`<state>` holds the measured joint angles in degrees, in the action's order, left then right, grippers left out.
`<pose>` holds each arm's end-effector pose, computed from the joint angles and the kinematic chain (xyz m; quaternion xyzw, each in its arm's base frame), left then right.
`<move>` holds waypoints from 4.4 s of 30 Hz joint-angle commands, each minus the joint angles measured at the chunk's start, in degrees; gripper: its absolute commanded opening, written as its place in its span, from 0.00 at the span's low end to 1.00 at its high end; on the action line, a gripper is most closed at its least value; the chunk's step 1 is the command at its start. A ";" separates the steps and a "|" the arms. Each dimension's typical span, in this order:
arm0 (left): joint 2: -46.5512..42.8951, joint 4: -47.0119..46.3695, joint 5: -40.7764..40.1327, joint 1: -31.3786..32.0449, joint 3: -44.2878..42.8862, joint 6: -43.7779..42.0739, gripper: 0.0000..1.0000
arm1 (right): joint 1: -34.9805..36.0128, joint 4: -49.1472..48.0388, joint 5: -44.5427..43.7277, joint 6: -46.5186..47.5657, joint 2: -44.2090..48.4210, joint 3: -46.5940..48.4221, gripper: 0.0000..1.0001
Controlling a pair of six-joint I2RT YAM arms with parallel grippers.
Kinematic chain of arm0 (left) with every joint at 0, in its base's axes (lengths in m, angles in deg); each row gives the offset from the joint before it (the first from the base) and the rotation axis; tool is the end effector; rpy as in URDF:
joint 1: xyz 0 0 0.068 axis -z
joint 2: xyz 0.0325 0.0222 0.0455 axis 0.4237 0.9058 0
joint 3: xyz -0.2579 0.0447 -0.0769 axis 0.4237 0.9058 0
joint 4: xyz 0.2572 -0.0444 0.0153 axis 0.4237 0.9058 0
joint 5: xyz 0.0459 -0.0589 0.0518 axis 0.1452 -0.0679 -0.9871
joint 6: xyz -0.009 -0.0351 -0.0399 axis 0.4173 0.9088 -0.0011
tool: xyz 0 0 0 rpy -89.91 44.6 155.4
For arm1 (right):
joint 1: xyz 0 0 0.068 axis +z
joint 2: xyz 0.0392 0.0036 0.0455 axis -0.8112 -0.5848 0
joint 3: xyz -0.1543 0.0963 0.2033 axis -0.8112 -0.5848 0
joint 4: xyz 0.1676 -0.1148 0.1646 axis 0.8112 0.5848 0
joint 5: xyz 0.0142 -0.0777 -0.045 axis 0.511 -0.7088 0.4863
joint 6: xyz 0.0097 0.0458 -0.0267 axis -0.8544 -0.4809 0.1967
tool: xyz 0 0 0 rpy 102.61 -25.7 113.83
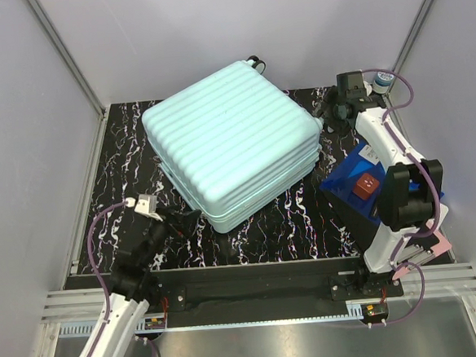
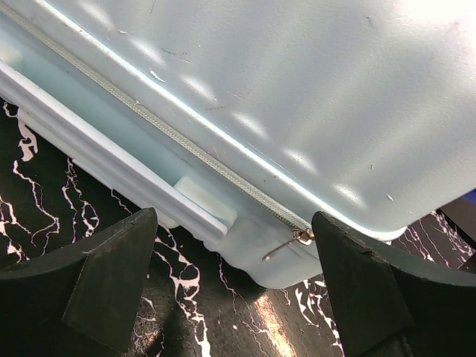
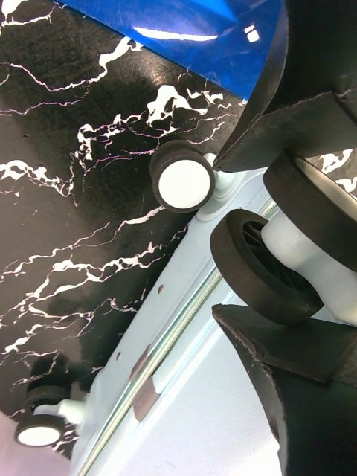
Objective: Pack the luggage
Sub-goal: Zip the luggage at the center of the board.
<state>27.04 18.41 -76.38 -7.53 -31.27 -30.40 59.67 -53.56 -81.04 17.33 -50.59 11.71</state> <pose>0.1104 -0.0435 0.1843 0.0349 0.7354 -0.3185 0.5971 0.3965 0.0353 0.3017 0.2775 0.8849 0.1095 0.3577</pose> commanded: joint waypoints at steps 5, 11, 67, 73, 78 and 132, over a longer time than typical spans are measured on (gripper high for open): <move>-3.25 2.25 3.48 0.65 0.54 0.47 0.90 | -0.79 -1.43 7.30 4.38 -3.97 8.50 0.00; -1.94 1.28 4.98 2.14 0.71 -0.32 0.90 | -1.85 -0.73 7.83 4.55 -8.54 14.91 0.00; -8.61 2.42 0.67 3.73 2.21 0.56 0.93 | 4.92 -2.39 -6.22 -19.16 5.43 -4.24 1.00; -8.97 2.42 0.85 3.73 2.38 0.47 0.94 | 5.09 -5.65 -6.32 -21.64 2.54 -3.72 0.98; -9.32 2.34 1.29 3.73 2.47 0.38 0.94 | 5.09 -8.02 -5.35 -21.38 0.34 -2.92 0.64; 22.93 -16.29 -24.64 31.06 -6.58 -9.38 0.80 | -1.85 -5.74 7.92 -11.18 -17.33 17.56 0.00</move>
<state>48.19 8.96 -98.74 23.12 -37.41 -40.72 58.09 -54.98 -72.76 4.85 -64.82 28.83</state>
